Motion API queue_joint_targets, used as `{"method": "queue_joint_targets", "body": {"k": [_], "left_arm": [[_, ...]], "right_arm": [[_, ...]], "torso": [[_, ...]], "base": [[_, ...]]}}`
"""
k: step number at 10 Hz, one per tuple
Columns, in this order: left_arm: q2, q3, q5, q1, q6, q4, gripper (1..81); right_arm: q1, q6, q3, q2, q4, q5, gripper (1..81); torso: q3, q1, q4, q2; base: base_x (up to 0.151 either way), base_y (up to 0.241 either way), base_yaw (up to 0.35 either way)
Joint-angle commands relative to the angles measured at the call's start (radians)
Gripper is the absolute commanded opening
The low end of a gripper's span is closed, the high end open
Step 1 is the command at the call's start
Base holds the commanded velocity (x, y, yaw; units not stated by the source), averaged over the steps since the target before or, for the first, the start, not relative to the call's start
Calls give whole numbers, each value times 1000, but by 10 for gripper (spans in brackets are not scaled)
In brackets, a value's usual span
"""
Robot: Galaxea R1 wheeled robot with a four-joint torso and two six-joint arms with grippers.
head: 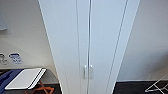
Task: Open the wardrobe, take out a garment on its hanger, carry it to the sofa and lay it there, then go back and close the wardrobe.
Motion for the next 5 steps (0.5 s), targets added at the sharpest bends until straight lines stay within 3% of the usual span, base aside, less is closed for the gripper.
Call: {"method": "queue_joint_targets", "body": {"k": [1,3,5], "left_arm": [[-100,144,48,-27,3,11,811],[-220,307,39,-50,3,11,811],[-349,451,-39,-68,5,13,811]], "right_arm": [[38,7,156,-109,-3,-45,811],[76,9,330,-231,-2,-33,811],[130,12,520,-353,-3,-34,811]], "torso": [[0,0,0,0],[0,0,0,0],[0,0,0,0]], "base": [[0,0,0],[0,0,0],[0,0,0]]}}
